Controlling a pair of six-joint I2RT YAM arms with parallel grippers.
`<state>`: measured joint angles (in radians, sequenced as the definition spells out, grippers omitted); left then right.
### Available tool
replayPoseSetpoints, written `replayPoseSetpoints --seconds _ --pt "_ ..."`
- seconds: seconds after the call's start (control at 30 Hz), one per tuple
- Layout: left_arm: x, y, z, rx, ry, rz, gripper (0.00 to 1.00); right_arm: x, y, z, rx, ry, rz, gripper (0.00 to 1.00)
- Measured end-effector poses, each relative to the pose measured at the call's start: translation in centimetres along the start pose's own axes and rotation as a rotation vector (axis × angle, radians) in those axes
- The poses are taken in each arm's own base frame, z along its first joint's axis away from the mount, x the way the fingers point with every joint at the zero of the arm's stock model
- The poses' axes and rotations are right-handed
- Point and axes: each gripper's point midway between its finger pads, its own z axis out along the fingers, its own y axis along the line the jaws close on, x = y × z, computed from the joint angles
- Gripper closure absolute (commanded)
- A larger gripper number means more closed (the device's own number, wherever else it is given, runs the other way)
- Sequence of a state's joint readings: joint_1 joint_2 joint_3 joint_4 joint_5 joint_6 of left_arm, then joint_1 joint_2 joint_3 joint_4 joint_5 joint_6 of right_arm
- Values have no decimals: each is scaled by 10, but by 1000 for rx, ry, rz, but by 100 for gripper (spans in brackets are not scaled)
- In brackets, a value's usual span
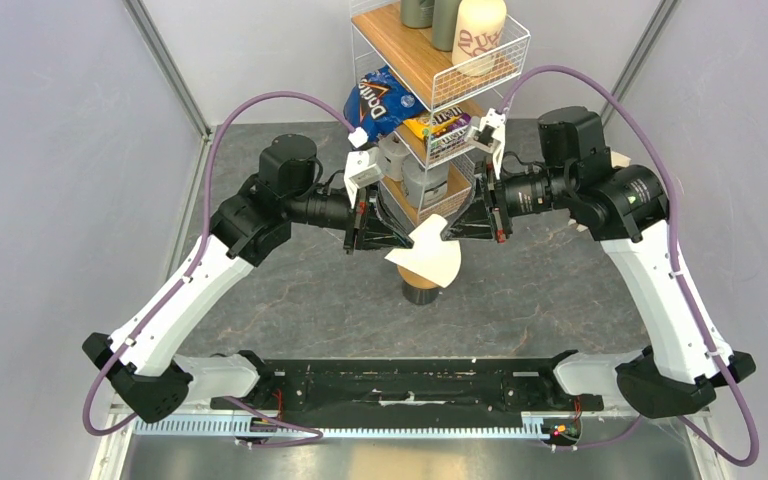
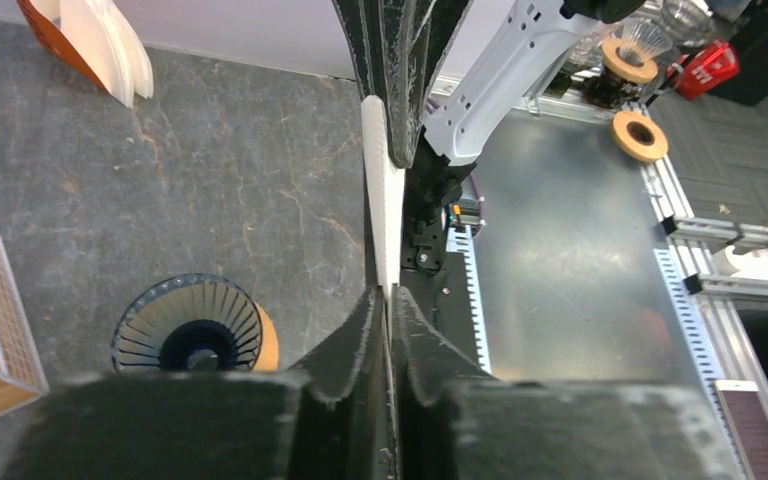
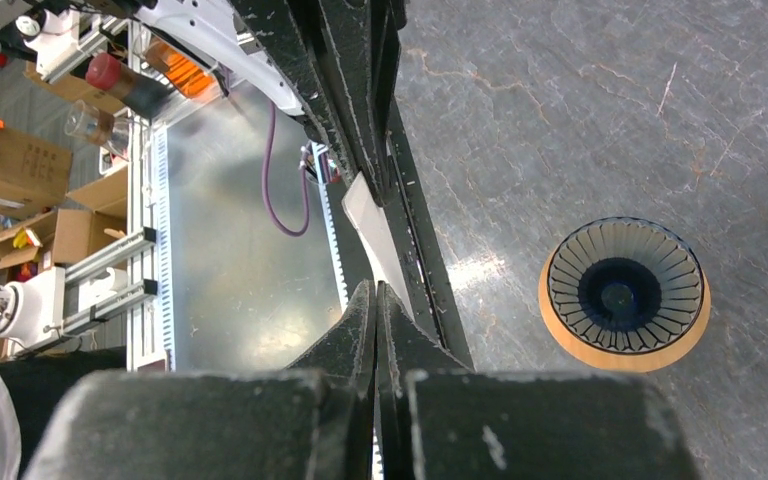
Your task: Place the coffee filter in the dripper
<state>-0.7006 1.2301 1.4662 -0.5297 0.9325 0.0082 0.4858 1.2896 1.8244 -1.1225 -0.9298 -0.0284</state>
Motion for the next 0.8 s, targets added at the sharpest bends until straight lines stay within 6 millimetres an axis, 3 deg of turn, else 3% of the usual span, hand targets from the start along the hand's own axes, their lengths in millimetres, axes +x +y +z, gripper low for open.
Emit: replayPoseSetpoints --seconds 0.3,0.37,0.47,0.8 --pt "1 -4 -1 12 -9 13 98 2 7 2 0 23 -68 100" --pt "2 -6 -2 13 -18 25 98 3 9 3 -7 29 -76 90" --pt "1 -8 -3 11 -31 32 98 4 9 3 -10 33 -79 82" --pt "-12 -6 -1 0 -83 -9 98 5 10 4 -9 40 -82 66"
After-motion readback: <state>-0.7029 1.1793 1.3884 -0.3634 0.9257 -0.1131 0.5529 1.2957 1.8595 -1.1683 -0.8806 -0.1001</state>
